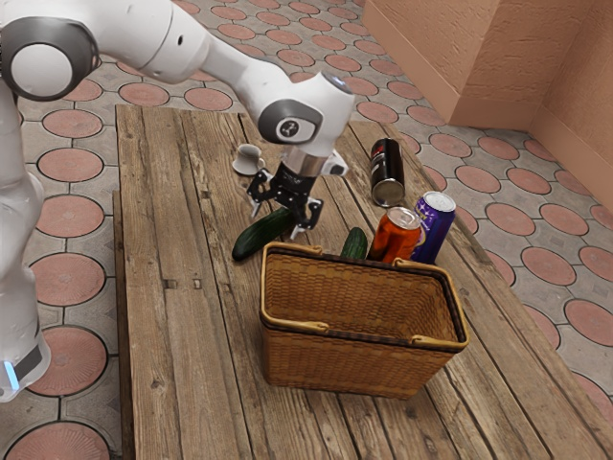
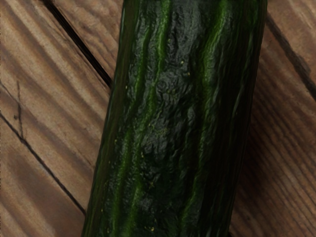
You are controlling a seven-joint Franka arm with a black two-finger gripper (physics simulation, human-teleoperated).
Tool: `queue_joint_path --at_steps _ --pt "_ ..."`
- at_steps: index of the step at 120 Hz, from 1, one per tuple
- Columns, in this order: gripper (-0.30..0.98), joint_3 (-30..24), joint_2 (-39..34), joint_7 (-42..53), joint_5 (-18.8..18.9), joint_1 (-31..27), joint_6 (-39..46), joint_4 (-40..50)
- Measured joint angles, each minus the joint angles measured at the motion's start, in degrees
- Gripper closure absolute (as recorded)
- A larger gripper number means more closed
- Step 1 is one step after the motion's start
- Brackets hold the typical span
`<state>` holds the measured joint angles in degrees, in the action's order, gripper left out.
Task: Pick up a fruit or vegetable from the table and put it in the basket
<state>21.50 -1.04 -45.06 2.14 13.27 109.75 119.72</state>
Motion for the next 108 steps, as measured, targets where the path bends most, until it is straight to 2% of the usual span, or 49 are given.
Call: queue_joint_path --at_steps 56,77,89,97,108 --pt "0.01 0.0 1.2 0.7 -0.2 -2.4 1.6 1.0" --pt "0.36 -2.9 1.3 0.3 -0.8 -5.0 2.2 1.7" --pt "0.46 -4.1 1.0 -0.1 0.0 -5.6 2.0 1.6" --pt "0.52 1.0 0.8 -0.4 0.6 -0.2 1.7 1.5" --pt "0.56 1.5 0.7 -0.6 1.0 0.7 1.5 1.4"
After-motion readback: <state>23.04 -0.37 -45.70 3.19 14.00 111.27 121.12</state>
